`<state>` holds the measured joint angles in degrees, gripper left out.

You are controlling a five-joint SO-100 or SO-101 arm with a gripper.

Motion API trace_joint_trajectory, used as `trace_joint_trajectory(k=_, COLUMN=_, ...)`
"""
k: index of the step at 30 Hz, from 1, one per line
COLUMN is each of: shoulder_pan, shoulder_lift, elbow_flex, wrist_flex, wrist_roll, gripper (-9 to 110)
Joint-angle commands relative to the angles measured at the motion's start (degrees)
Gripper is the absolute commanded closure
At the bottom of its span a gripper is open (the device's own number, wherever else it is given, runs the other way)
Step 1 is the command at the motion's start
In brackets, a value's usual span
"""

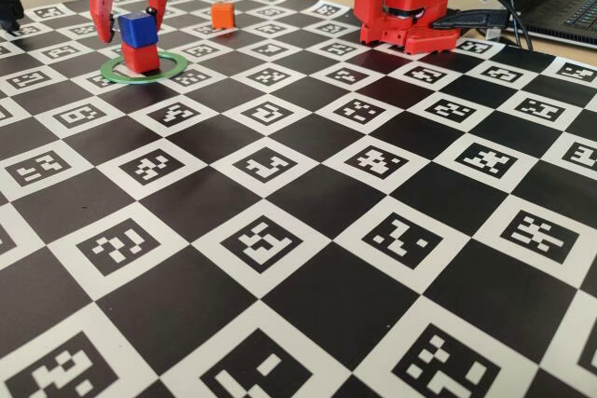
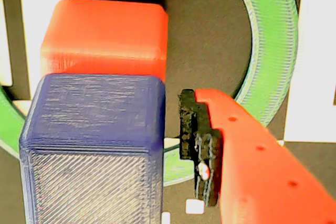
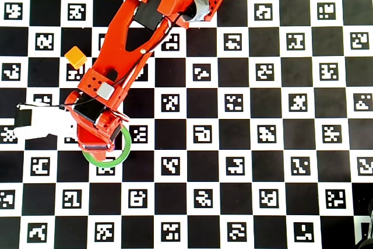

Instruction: Grab the red cube then put it in the green circle then put the blue cube on top and finally the orange cube on top

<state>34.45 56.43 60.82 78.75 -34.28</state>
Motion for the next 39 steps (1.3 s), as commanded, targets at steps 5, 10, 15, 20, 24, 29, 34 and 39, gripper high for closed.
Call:
trace_joint_trajectory(k=5, shoulder_pan=0.88, shoulder_lift=5.89, elbow_flex=0.35, wrist_flex=0.62, wrist_roll=1.23, gripper=58)
trace_joint_trajectory(k=10, shoulder_pan=1.58, shoulder_lift=9.67, elbow_flex=2.20, wrist_flex=1.05, wrist_roll=5.10, gripper=54)
trace_joint_trajectory(k=15, shoulder_pan=2.11, shoulder_lift=14.33, elbow_flex=3.34, wrist_flex=2.46, wrist_roll=6.15, gripper=53)
trace_joint_trajectory(k=20, shoulder_pan=3.25, shoulder_lift=19.16, elbow_flex=4.04, wrist_flex=4.13, wrist_roll=7.21, gripper=51)
trace_joint_trajectory(k=24, shoulder_pan=4.39, shoulder_lift=23.91, elbow_flex=4.39, wrist_flex=6.42, wrist_roll=8.53, gripper=51)
trace_joint_trajectory(k=29, shoulder_pan=5.98, shoulder_lift=29.00, elbow_flex=5.10, wrist_flex=9.40, wrist_roll=12.66, gripper=51)
trace_joint_trajectory(k=34, shoulder_pan=7.38, shoulder_lift=32.78, elbow_flex=6.33, wrist_flex=12.39, wrist_roll=18.28, gripper=51)
trace_joint_trajectory(k=39, shoulder_pan=9.67, shoulder_lift=34.54, elbow_flex=6.24, wrist_flex=15.47, wrist_roll=23.99, gripper=51)
